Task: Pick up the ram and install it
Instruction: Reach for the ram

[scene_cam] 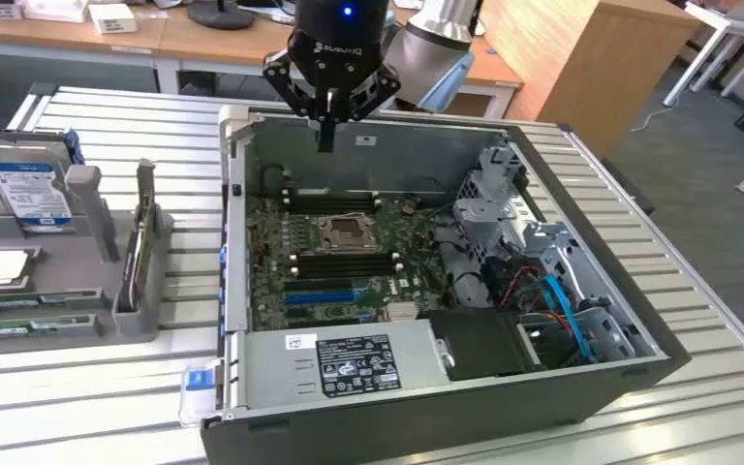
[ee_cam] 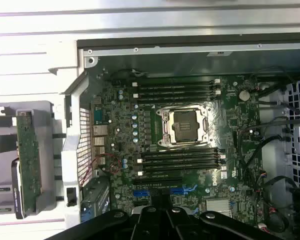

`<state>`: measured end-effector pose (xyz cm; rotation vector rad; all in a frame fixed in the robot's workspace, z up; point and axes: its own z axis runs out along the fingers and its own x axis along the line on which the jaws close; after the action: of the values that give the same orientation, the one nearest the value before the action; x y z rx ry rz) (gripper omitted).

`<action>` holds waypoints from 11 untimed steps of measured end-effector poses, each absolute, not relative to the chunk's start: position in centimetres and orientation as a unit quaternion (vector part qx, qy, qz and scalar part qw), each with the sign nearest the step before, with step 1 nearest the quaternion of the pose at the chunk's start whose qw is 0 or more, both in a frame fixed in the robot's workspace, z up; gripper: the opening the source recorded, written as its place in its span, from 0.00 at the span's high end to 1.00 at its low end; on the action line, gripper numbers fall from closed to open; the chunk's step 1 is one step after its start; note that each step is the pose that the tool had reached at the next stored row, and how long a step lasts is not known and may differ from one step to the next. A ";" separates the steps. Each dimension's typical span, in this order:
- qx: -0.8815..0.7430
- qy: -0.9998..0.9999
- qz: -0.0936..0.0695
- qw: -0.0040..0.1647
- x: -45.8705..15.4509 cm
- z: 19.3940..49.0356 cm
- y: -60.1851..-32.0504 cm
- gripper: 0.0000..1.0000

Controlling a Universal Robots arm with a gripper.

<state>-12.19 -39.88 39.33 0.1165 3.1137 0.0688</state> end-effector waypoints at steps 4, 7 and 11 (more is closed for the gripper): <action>0.037 0.999 0.022 0.012 -12.2 39.3 -39.9 0.89; 0.037 0.999 0.022 0.012 -12.2 39.3 -39.9 0.89; 0.037 0.999 0.022 0.012 -12.2 39.3 -39.9 0.89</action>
<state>-12.19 -39.88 39.33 0.1166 3.1137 0.0689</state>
